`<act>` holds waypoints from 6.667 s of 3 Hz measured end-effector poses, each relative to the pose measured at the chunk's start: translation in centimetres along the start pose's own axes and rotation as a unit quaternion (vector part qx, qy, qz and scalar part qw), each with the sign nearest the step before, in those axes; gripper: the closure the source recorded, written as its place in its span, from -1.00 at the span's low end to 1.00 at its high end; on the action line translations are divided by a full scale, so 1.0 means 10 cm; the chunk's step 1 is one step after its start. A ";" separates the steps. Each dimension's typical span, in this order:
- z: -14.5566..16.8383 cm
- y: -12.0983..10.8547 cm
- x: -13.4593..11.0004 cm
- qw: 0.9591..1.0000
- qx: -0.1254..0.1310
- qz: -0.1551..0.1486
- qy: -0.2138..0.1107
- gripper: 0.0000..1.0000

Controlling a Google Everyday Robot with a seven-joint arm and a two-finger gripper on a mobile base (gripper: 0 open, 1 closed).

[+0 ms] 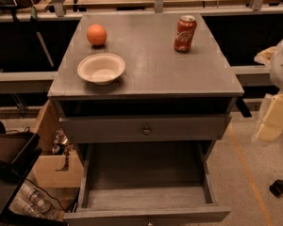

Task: Close middle drawer

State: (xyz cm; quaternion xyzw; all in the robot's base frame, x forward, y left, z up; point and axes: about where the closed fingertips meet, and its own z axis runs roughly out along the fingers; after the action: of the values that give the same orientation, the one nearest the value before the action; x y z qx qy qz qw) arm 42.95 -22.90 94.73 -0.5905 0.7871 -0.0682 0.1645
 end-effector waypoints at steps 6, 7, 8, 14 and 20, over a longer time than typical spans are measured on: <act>1.38 1.47 0.52 0.999 0.011 -0.037 -0.009 -1.00; 1.93 2.03 0.51 0.999 -0.015 -0.051 0.007 -0.70; 2.59 2.68 0.62 0.996 -0.058 -0.067 -0.001 -0.21; 4.11 2.94 0.63 0.987 -0.116 -0.092 -0.058 1.00; 5.24 1.86 0.47 0.985 -0.075 -0.146 -0.055 1.00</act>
Offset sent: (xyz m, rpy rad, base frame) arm -0.1399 -0.0260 -0.2172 0.1036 -0.0383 0.0875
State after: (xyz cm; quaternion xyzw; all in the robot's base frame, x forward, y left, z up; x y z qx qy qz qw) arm 42.69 -17.40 39.22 -0.7123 0.6852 0.0004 0.1517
